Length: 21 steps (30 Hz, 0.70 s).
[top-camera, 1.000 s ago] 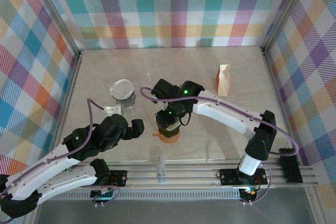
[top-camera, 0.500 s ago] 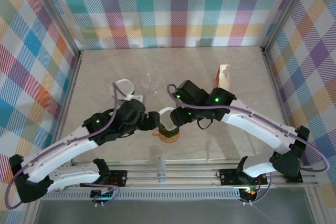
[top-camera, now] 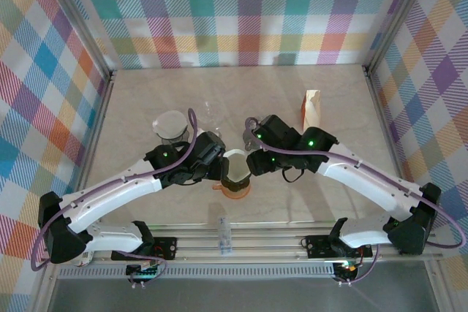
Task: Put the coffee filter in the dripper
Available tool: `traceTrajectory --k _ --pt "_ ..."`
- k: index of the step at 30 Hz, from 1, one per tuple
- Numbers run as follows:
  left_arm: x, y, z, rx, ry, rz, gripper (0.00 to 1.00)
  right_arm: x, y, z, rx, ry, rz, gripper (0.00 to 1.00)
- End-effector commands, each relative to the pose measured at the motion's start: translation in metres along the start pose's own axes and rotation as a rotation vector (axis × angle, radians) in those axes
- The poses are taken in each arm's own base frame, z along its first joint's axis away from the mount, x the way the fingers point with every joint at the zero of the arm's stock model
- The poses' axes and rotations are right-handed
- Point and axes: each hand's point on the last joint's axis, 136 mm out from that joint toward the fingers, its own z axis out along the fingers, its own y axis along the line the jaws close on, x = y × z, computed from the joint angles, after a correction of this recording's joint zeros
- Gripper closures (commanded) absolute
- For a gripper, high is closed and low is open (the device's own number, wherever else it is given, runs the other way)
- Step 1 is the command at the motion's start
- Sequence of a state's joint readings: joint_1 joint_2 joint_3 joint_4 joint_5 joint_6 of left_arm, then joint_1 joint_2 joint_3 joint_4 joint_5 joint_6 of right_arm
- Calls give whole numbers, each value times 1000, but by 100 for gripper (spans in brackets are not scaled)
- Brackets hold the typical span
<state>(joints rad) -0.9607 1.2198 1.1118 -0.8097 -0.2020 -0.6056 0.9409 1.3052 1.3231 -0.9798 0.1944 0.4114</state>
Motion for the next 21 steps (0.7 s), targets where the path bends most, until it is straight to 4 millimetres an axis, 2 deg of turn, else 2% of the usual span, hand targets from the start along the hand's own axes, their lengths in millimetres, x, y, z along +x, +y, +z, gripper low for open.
traceTrajectory --k 1,8,15,21 --pt "3 7 -10 -11 6 7 56 -9 7 1 -45 -21 2 40" --pt "5 10 -10 -19 5 4 57 -23 21 15 -83 13 -54 47" --pt "6 12 -5 -22 10 -1 57 -30 22 31 -66 36 -72 63" --pt "8 13 1 -22 12 -7 58 -26 23 44 -64 74 -89 79"
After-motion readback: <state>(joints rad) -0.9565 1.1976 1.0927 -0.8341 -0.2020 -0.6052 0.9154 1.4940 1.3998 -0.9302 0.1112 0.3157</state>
